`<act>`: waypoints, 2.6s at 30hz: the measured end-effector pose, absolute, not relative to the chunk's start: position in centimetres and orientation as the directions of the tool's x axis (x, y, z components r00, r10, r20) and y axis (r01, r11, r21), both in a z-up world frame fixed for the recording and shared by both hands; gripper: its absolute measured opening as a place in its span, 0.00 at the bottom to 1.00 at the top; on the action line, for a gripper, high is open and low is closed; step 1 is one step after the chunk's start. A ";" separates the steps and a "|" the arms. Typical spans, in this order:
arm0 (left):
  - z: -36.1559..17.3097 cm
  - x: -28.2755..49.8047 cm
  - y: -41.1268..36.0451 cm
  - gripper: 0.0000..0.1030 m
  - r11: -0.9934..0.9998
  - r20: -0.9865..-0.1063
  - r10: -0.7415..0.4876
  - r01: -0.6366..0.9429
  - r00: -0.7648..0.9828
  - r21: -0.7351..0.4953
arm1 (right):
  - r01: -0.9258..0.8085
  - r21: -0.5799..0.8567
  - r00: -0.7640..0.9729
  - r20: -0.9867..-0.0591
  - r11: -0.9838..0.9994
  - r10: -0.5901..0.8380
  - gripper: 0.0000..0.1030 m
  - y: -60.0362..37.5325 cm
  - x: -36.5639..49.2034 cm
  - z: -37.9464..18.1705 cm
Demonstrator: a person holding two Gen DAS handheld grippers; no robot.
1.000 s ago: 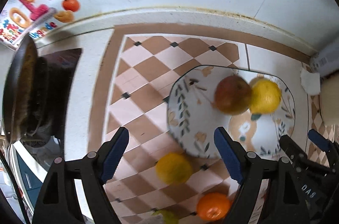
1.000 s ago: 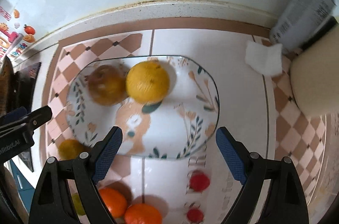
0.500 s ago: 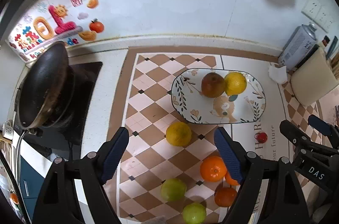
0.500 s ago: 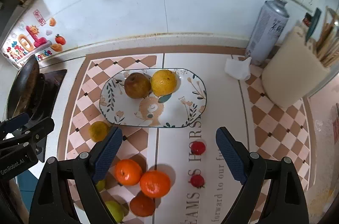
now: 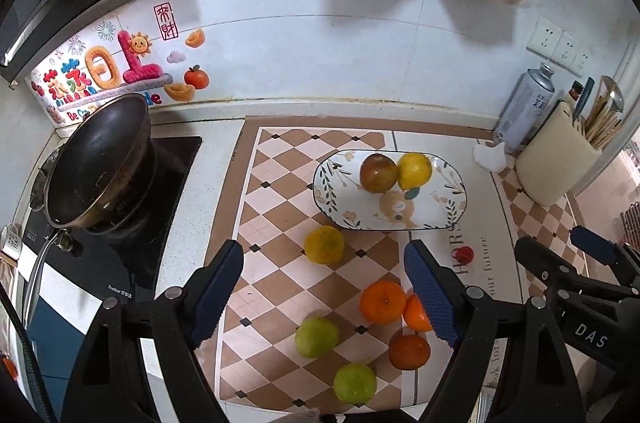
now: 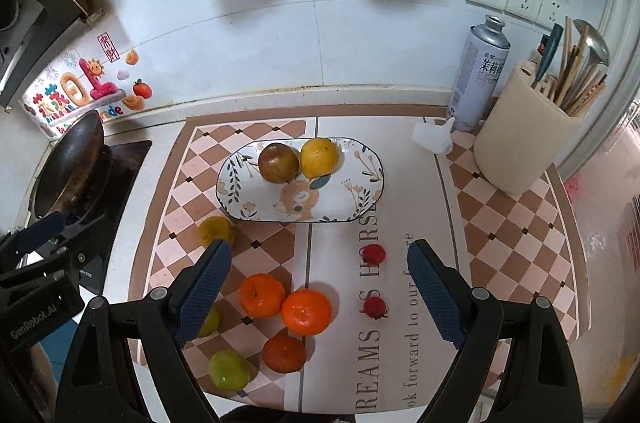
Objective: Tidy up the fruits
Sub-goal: 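Lift both open tools away from the plate, then grasp the large orange with the right tool while the left tool grasps the green apple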
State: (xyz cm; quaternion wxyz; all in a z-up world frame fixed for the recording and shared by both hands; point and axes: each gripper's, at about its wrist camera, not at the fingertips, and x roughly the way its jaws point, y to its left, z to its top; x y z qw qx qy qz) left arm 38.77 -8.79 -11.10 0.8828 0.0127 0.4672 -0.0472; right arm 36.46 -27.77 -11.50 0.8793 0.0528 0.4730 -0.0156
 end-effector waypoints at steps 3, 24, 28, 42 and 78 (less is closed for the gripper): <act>-11.0 38.3 -9.0 0.80 0.995 -0.823 -0.076 0.102 0.563 -0.022 | 0.086 0.100 0.557 -0.830 0.991 0.035 0.89 -28.0 36.0 -11.4; -26.5 43.0 -6.8 0.99 0.998 -0.992 0.001 0.059 0.127 0.009 | 0.098 0.259 0.058 -0.965 0.961 0.254 0.65 -27.2 39.8 -34.5; -29.3 42.4 -7.6 0.99 0.996 -0.999 -0.043 0.075 0.011 -0.043 | 0.087 0.278 0.071 -0.960 0.957 0.272 0.64 -27.3 39.7 -34.9; -33.0 40.4 -10.8 0.55 0.953 -1.000 -0.001 0.303 -0.032 -0.011 | 0.111 0.250 0.017 -0.968 0.962 0.250 0.65 -30.4 38.1 -35.0; -34.5 43.5 -7.7 0.57 0.967 -0.985 -0.103 0.216 -0.138 -0.132 | 0.088 0.290 0.143 -0.951 0.953 0.276 0.64 -30.6 39.4 -33.9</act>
